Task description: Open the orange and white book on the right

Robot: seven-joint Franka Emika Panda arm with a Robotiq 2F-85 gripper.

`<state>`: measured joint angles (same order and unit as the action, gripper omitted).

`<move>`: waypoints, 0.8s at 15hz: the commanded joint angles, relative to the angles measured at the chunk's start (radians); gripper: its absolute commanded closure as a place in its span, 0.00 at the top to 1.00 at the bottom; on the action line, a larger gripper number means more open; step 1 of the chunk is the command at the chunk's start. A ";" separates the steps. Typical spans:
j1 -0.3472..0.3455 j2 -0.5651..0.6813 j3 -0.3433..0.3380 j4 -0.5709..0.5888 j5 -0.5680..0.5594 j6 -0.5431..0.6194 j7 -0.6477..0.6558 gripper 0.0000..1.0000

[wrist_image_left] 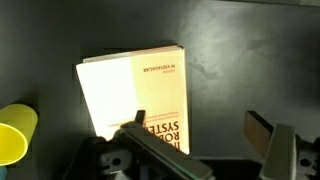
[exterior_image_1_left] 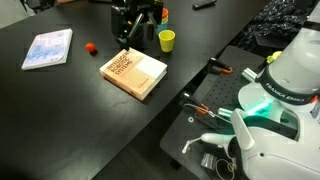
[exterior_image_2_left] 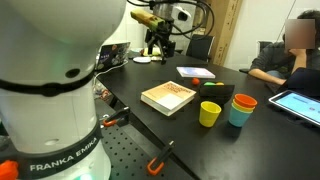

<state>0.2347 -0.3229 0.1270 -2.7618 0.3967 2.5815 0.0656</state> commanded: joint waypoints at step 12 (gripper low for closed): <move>-0.175 0.482 -0.061 0.207 0.186 0.164 -0.390 1.00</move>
<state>0.1256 0.0831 0.0406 -2.6279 0.5184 2.7572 -0.2295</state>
